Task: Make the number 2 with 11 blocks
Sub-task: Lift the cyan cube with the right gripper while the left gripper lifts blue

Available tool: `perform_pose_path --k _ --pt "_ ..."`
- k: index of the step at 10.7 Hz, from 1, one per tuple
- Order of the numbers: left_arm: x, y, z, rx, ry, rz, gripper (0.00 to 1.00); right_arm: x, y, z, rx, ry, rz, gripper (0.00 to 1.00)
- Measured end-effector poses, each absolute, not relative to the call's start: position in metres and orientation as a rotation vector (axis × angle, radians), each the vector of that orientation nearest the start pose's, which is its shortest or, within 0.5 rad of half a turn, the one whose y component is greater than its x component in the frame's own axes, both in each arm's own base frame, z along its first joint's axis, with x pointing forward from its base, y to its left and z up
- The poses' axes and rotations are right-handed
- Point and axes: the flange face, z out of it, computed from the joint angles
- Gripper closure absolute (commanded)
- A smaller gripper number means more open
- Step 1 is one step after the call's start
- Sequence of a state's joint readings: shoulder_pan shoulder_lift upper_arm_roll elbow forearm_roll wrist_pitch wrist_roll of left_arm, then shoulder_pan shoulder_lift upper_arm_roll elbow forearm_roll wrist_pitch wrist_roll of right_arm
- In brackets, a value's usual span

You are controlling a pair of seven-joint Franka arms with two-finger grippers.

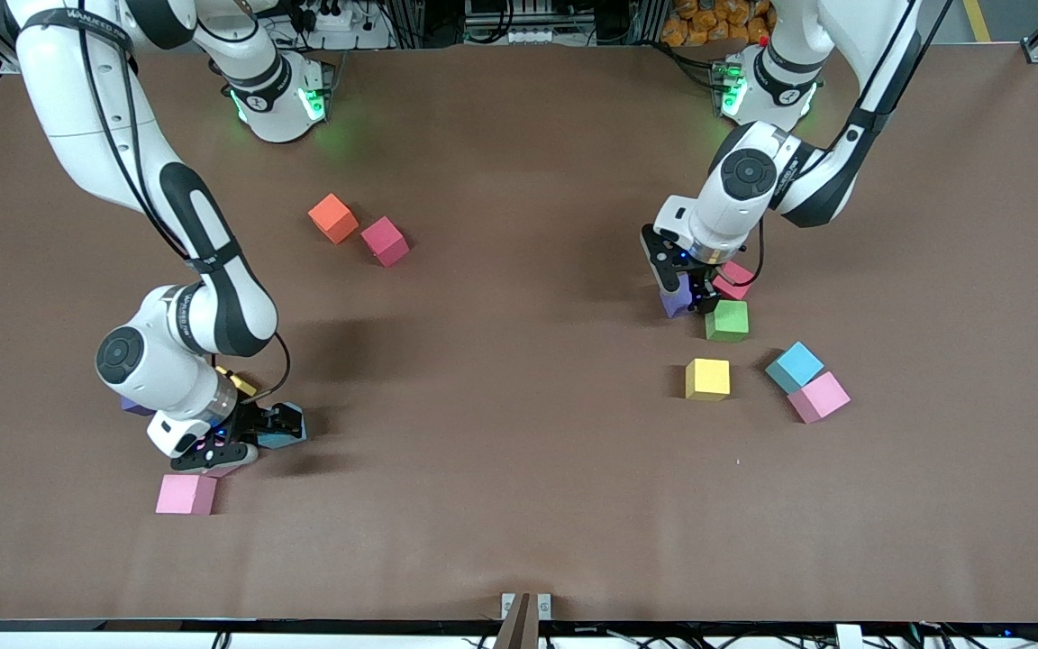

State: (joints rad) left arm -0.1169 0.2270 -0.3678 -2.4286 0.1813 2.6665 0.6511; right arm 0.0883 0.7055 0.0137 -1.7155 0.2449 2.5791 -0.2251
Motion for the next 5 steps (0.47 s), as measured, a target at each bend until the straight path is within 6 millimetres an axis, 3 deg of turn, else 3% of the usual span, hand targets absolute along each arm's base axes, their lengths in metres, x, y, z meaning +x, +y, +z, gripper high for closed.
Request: perform_pose_path --k 4,5 --pt "0.433 -0.232 0.208 -2.535 1.868 -0.051 0.0 0.678 0.069 0.188 -2.978 -0.197 -0.198 0.0" --pt "0.434 -0.231 0.203 -2.543 1.865 -0.053 0.41 0.677 0.069 0.187 -2.977 -0.199 -0.185 0.05"
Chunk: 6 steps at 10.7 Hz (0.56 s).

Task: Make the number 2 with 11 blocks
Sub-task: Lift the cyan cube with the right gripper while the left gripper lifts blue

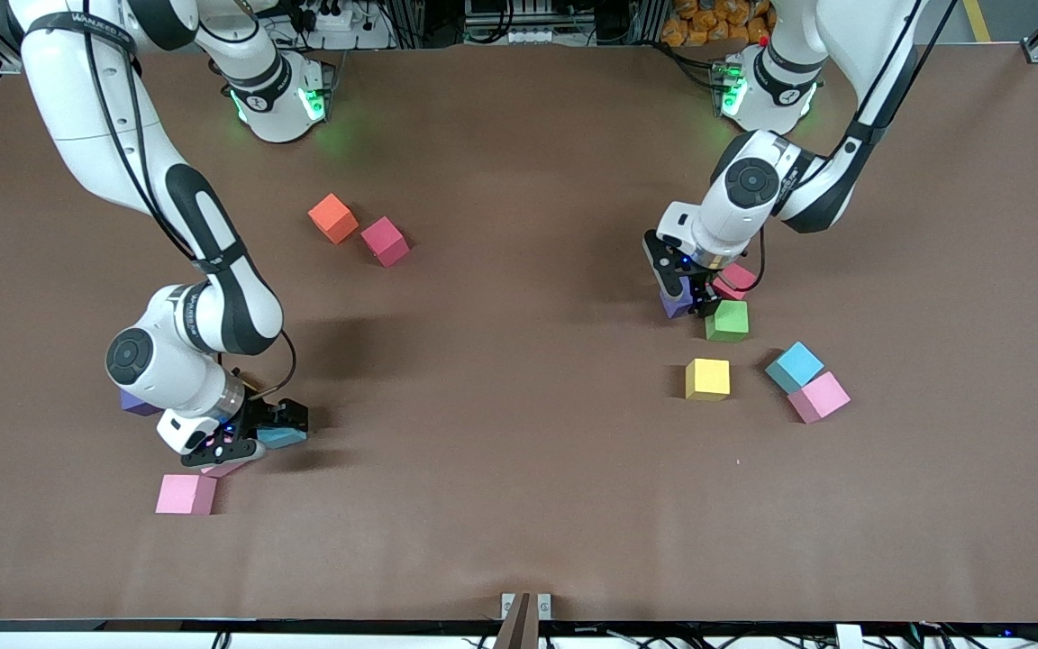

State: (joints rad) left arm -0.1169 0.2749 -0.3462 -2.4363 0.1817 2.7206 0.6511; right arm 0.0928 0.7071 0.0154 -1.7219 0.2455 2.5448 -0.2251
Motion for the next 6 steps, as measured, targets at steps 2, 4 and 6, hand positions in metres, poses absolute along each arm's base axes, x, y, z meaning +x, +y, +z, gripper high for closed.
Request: perform_pose_path --k 2,4,6 --pt "0.432 -0.232 0.194 -2.549 1.872 -0.053 1.0 0.674 0.071 0.183 -2.974 -0.206 -0.135 0.37" --pt "0.433 -0.233 0.194 -2.549 1.874 -0.063 1.0 0.673 0.073 0.182 -2.972 -0.222 -0.117 0.67" --pt "0.435 -0.241 0.199 -2.618 1.777 -0.088 1.0 0.674 0.075 0.185 -2.969 -0.26 -0.125 0.73"
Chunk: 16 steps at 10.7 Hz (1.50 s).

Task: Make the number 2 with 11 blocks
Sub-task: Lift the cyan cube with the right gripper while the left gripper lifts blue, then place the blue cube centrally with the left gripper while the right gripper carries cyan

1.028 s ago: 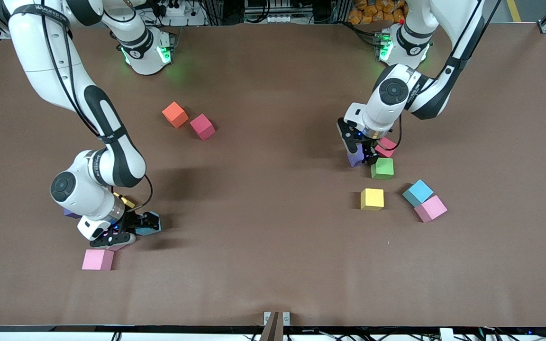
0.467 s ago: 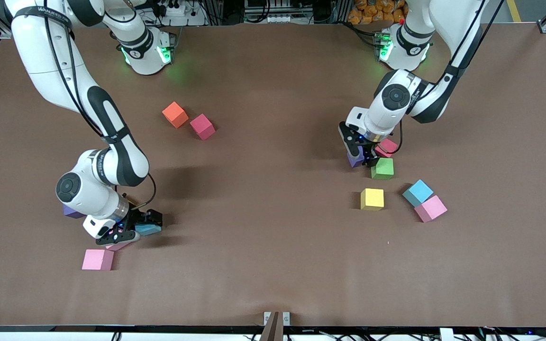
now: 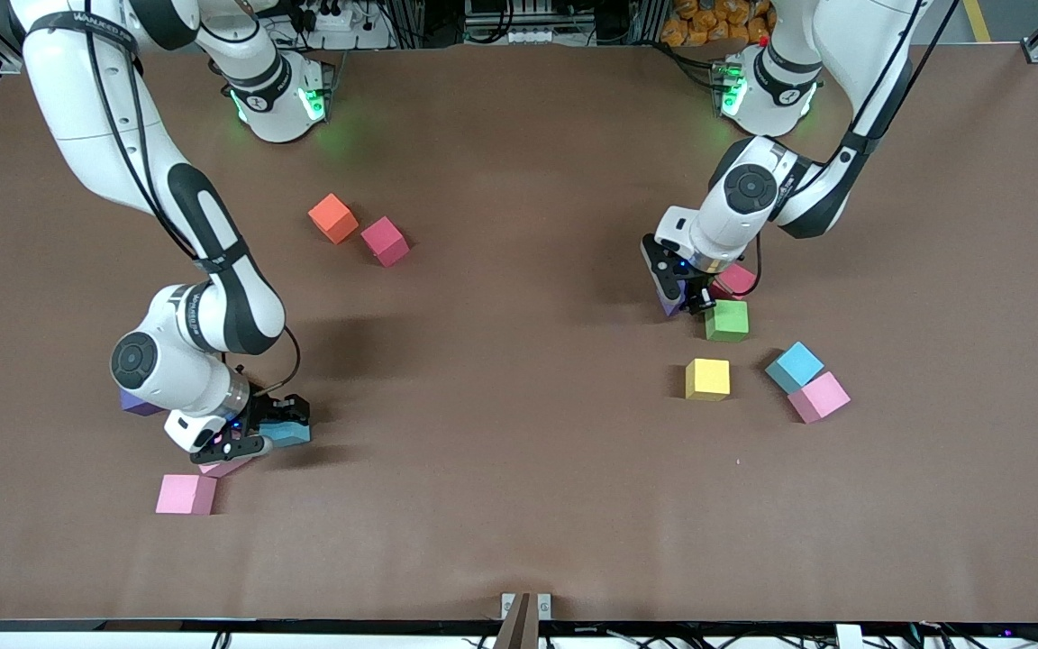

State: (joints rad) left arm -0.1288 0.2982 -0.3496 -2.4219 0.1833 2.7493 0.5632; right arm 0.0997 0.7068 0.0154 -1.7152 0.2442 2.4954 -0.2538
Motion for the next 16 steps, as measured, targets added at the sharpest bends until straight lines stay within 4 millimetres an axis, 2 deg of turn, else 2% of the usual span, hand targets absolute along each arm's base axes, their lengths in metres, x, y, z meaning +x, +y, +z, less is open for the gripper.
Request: perform_pose_path --k 1,3,5,8,11,14,16 --pt "0.429 -0.259 0.205 -2.689 1.678 -0.107 1.0 0.676 0.078 0.188 -2.966 -0.276 -0.12 0.74" --pt "0.408 -0.308 0.217 -2.798 1.527 -0.144 1.0 0.68 0.087 0.199 -2.949 -0.303 -0.058 0.74" --pt "0.387 -0.344 0.228 -2.891 1.365 -0.115 1.0 0.686 0.095 0.222 -2.929 -0.333 0.003 0.73" --pt "0.352 -0.384 0.249 -3.0 0.955 0.031 1.0 0.681 0.113 0.252 -2.902 -0.391 0.065 0.72" --pt "0.313 -0.417 0.259 -3.095 0.549 0.051 1.0 0.669 0.144 0.28 -2.86 -0.469 0.119 0.71" --pt "0.267 -0.448 0.259 -3.123 0.33 0.067 1.0 0.66 0.164 0.297 -2.827 -0.57 0.14 0.71" --pt "0.248 -0.467 0.255 -3.139 0.2 0.093 1.0 0.652 0.176 0.303 -2.809 -0.638 0.155 0.71"
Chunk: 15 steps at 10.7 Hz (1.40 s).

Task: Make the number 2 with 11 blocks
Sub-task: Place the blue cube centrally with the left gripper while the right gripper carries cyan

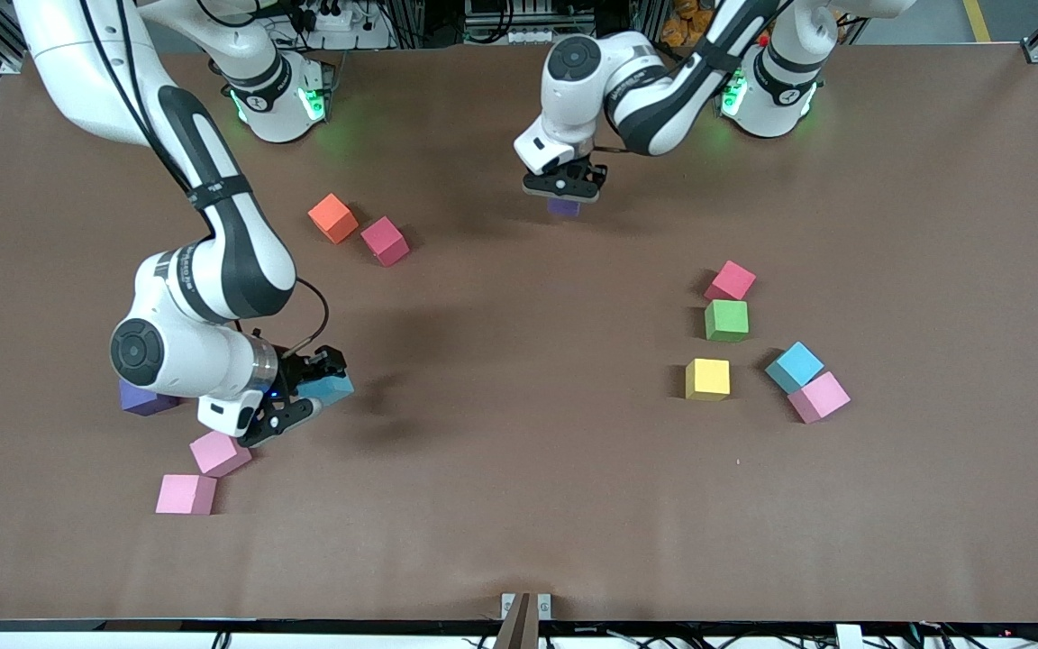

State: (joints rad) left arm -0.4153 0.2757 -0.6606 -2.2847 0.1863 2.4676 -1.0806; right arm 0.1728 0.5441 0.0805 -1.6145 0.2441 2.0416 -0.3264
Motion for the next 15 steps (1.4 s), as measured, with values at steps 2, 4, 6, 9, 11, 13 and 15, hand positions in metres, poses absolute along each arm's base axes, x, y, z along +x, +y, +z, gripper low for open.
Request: perform_pose_path --k 2,4,6,9,11,13,15 --pt "0.23 -0.487 0.245 -3.146 0.091 0.145 1.0 0.642 0.194 0.315 -2.773 -0.769 0.159 0.71" --pt "0.224 -0.503 0.237 -3.153 0.037 0.195 1.0 0.635 0.202 0.322 -2.733 -0.89 0.155 0.71" --pt "0.224 -0.517 0.227 -3.159 0.006 0.236 1.0 0.631 0.202 0.319 -2.712 -0.927 0.194 0.71" --pt "0.231 -0.522 0.211 -3.147 0.014 0.242 1.0 0.621 0.21 0.327 -2.69 -0.957 0.255 0.71" --pt "0.234 -0.524 0.202 -3.139 0.005 0.262 0.87 0.616 0.213 0.337 -2.682 -0.972 0.269 0.7" --pt "0.231 -0.525 0.197 -3.133 0.002 0.268 0.58 0.614 0.213 0.349 -2.678 -0.989 0.266 0.7" --pt "0.23 -0.525 0.196 -3.129 -0.005 0.269 0.0 0.611 0.217 0.366 -2.684 -1.019 0.235 0.7"
